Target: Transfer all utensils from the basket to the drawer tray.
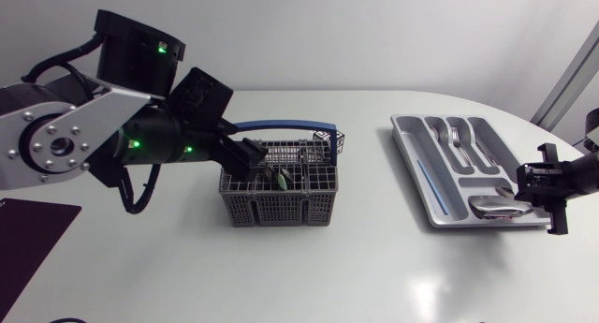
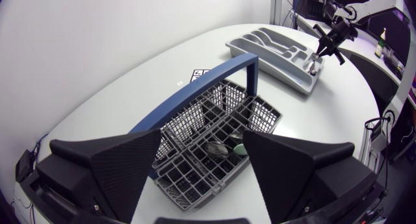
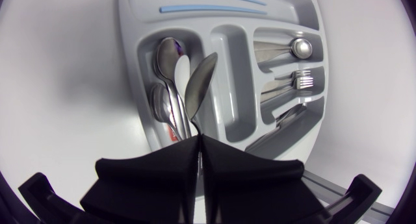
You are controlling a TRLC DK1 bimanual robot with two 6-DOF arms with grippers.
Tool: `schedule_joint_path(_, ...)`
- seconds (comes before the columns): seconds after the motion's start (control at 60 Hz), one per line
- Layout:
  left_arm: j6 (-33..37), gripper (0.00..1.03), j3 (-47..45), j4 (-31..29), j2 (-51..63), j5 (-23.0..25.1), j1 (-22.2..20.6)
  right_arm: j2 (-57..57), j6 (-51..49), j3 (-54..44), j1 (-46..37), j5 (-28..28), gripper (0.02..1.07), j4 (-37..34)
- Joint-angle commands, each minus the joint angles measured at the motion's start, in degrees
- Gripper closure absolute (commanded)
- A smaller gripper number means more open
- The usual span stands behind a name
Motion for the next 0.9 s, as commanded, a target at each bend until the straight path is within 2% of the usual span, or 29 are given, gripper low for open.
schedule_joint_path(0.0, 1.1, 0.16, -1.9, 0.3, -0.3, -0.6, 0.1, 2.2, -3.4, -2.3, -0.8, 0.9, 1.01, 2.3)
schedule_joint_path(0.183, 1.3, 0.16, -2.8, 0.3, -1.2, -1.7, 0.1, 3.5, -4.5, -4.3, -0.7, 3.5, 0.98, 5.7)
schedule_joint_path(0.233, 1.4, 0.16, -3.2, 0.2, -1.6, -1.8, 0.1, 3.2, -4.5, -5.0, -0.7, 3.5, 0.78, 6.9)
schedule_joint_path(0.317, 2.1, 0.16, -3.6, 0.2, -2.1, -2.4, 0.0, 1.7, -4.3, -6.3, -0.7, 4.2, 0.27, 8.8)
schedule_joint_path(0.4, 3.1, 0.16, -4.0, 0.0, -2.6, -2.7, -0.3, -0.4, -4.0, -7.5, -0.5, 4.7, 0.07, 10.0)
schedule_joint_path(0.533, 5.5, 0.16, -4.6, -0.1, -3.3, -3.1, -1.0, -5.7, -2.5, -7.9, 0.6, 3.9, 0.06, 7.5)
schedule_joint_path(0.717, 6.0, 0.16, -4.9, -1.2, -3.3, -3.2, -0.2, -14.1, 11.5, -4.2, 6.6, -0.2, 0.06, -5.0)
schedule_joint_path(0.883, 7.3, 0.16, -6.8, -1.0, -3.4, -3.2, 1.3, -21.2, 26.5, -3.8, 17.7, -0.8, 0.06, -12.8)
